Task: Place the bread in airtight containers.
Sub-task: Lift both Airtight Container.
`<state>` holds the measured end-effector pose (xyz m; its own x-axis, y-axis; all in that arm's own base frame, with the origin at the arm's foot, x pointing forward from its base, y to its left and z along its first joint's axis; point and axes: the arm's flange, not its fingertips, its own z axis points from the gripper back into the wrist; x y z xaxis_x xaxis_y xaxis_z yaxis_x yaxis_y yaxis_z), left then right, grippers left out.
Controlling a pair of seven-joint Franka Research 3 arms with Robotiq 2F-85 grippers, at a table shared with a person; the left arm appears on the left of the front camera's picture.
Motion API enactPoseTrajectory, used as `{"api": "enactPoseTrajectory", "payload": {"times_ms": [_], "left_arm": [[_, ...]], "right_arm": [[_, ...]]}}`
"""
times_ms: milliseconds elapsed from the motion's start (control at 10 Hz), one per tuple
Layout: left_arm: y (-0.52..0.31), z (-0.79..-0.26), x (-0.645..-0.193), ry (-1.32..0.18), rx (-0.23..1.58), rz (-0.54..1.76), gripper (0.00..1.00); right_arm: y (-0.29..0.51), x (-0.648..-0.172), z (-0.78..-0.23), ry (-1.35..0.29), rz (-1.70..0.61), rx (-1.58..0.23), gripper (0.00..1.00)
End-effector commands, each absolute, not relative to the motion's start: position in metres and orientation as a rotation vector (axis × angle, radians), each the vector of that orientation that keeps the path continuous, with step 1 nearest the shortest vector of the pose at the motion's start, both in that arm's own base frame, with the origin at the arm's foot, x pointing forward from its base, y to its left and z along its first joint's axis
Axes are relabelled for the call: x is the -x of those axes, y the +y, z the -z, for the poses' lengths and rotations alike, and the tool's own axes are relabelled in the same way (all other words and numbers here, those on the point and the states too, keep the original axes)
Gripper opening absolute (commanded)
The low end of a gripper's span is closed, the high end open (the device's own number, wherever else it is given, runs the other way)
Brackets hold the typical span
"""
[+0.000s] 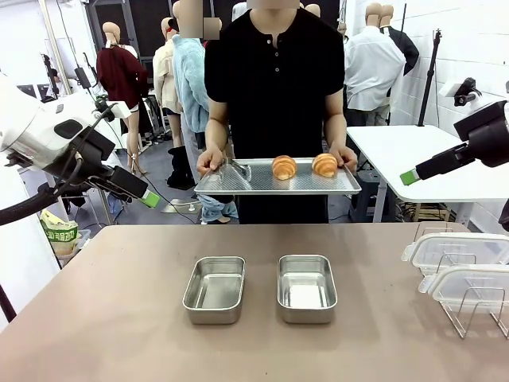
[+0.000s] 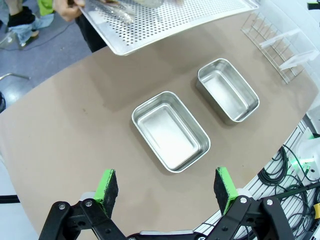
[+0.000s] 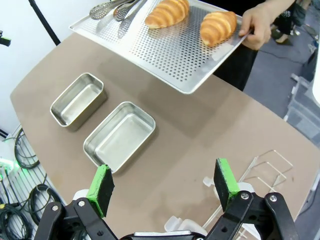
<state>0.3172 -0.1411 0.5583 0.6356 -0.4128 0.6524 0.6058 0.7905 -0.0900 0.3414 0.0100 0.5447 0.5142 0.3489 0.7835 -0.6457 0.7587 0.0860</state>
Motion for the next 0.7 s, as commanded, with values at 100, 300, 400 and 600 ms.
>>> {"api": "enactPoseTrajectory", "payload": {"times_ms": [100,300,400,600], "left_arm": [[-0.14,-0.558,-0.318,-0.655,0.323,0.592,1.0],[-0.141,-0.558,-0.317,-0.658,0.316,0.593,1.0],[-0.157,-0.547,-0.328,-0.655,0.313,0.565,1.0],[-0.182,-0.523,-0.356,-0.637,0.367,0.419,1.0]], "right_arm": [[0.011,-0.342,-0.544,-0.835,-0.624,-0.399,1.0],[0.01,-0.341,-0.545,-0.835,-0.616,-0.394,1.0],[0.03,-0.348,-0.554,-0.774,-0.507,-0.358,1.0],[0.072,-0.368,-0.559,-0.679,-0.465,-0.362,1.0]]}}
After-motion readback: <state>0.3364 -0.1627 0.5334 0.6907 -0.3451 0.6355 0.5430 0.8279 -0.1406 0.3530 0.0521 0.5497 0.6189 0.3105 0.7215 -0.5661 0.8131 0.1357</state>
